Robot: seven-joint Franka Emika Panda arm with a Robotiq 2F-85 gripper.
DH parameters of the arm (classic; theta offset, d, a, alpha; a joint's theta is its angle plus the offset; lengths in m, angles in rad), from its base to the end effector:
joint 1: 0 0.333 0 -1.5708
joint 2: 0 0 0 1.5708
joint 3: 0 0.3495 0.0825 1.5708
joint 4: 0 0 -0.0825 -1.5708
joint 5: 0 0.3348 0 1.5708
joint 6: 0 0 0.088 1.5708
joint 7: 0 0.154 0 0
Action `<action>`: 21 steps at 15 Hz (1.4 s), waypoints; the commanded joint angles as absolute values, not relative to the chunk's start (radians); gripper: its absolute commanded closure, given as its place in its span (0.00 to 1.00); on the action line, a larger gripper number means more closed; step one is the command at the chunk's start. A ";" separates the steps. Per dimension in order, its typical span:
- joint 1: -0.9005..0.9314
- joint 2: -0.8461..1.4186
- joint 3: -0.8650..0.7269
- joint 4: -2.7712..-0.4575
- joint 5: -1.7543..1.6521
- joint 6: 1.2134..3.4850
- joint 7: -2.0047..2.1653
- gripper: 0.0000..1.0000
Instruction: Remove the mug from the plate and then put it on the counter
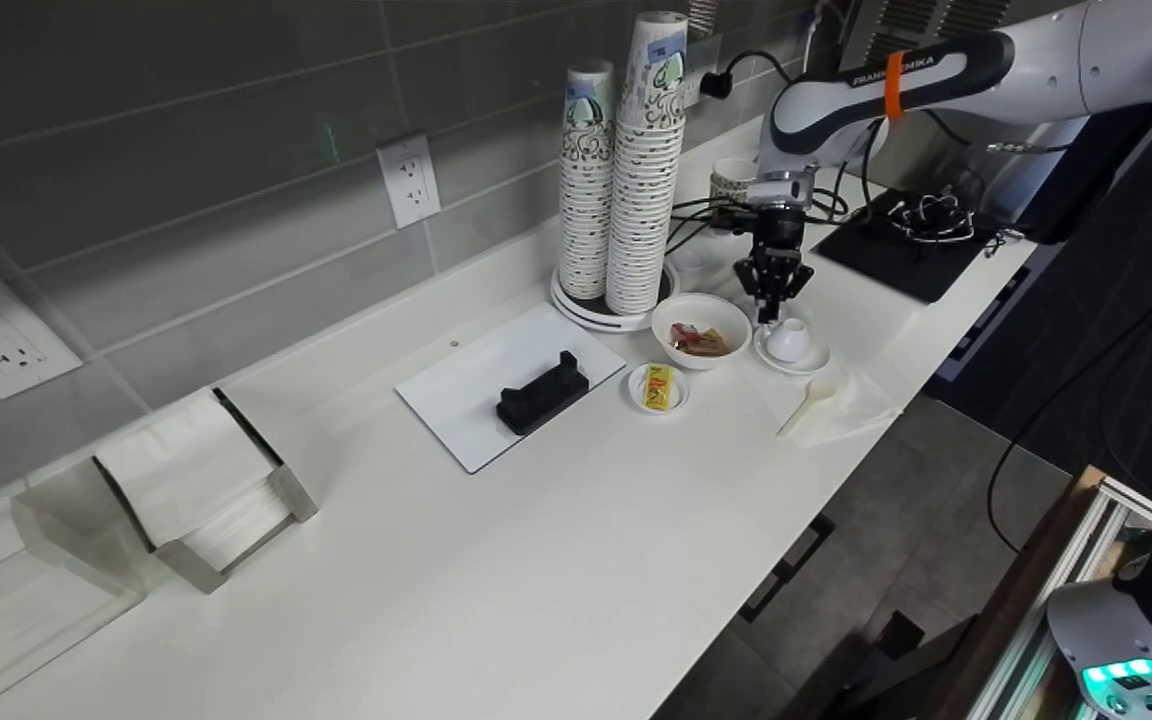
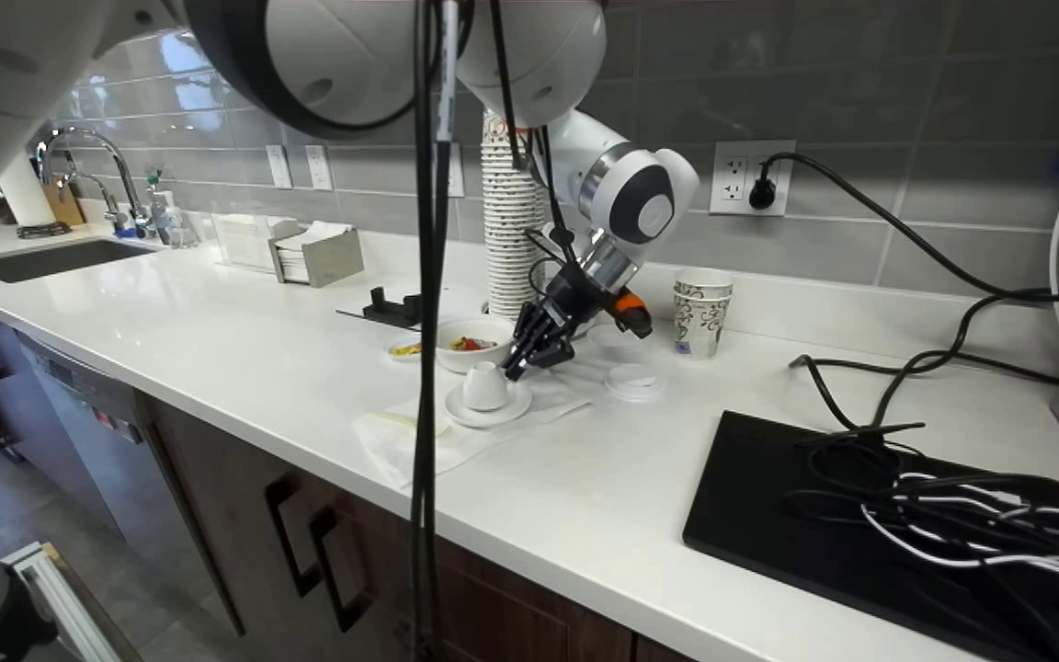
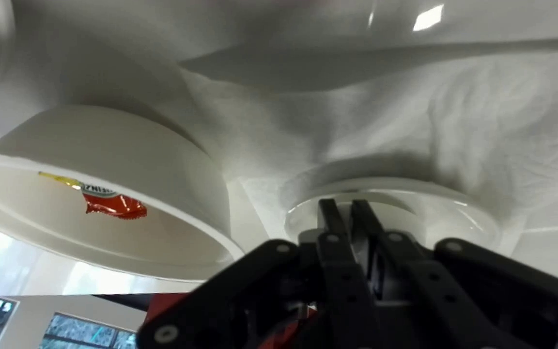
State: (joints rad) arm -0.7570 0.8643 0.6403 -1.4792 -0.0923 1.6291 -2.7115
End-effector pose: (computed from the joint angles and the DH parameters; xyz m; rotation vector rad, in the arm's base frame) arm 0.5841 -0.1410 0.2208 -0.6860 -2.4078 -0.4334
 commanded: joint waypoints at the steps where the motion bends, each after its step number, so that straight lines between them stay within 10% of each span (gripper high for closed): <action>1: -0.816 0.814 0.681 -1.539 -0.034 1.639 -2.737 0.97; 12: -0.908 0.609 0.619 -1.762 0.204 1.851 -2.694 0.97; 21: -0.443 0.332 0.130 -1.934 0.307 1.961 -2.521 0.97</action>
State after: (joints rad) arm -0.5619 0.4316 0.2410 -1.8523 0.2994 1.9377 -2.6032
